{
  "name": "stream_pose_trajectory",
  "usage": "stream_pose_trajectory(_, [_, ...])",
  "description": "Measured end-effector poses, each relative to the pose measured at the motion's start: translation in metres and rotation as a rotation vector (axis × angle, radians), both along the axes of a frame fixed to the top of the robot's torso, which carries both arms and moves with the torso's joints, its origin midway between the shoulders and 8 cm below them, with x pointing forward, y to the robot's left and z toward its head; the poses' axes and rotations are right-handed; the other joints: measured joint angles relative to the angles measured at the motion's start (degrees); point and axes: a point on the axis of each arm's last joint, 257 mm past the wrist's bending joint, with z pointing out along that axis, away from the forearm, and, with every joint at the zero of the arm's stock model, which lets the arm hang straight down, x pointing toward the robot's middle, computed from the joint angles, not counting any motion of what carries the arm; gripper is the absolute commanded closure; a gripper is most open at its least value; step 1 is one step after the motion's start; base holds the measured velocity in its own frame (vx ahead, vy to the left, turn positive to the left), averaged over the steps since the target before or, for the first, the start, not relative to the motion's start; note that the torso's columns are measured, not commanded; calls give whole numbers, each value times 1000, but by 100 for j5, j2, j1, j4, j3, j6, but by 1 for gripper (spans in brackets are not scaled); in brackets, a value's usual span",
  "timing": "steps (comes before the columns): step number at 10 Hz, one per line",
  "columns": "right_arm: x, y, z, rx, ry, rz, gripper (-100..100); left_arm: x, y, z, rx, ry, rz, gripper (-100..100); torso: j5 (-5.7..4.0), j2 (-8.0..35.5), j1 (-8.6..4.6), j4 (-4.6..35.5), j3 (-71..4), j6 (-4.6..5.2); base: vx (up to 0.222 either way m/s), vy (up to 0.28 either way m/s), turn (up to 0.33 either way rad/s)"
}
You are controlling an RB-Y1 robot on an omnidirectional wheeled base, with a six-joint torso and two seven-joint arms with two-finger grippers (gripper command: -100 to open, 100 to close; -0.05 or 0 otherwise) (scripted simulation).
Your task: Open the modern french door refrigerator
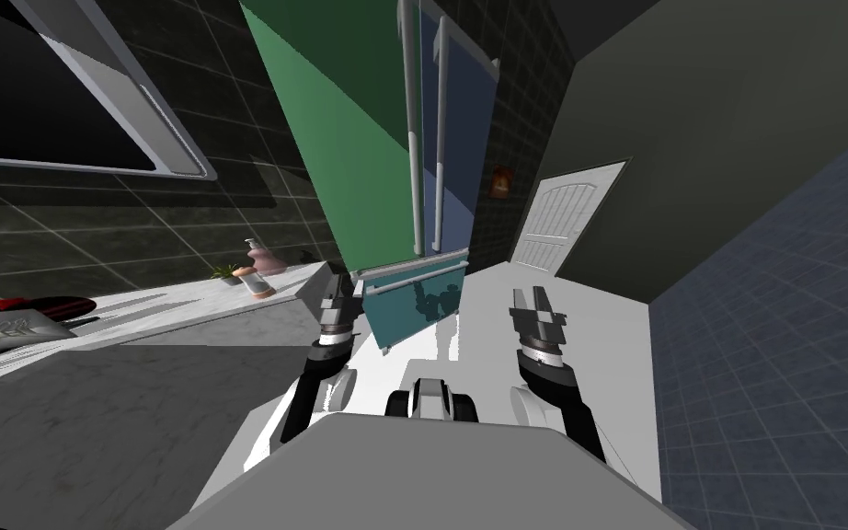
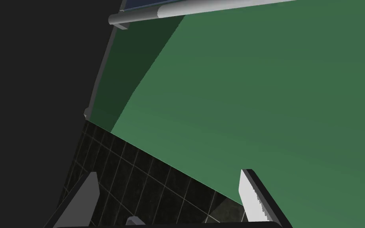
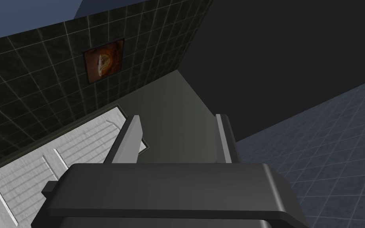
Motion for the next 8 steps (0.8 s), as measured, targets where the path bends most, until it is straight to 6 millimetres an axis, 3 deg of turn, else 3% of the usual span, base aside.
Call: stream_pose_trajectory(8, [0, 0, 0, 0, 0, 0, 0, 23, -29, 6, 134, 88, -66, -100, -1, 34, -3, 27, -23, 0, 97, 1, -38])
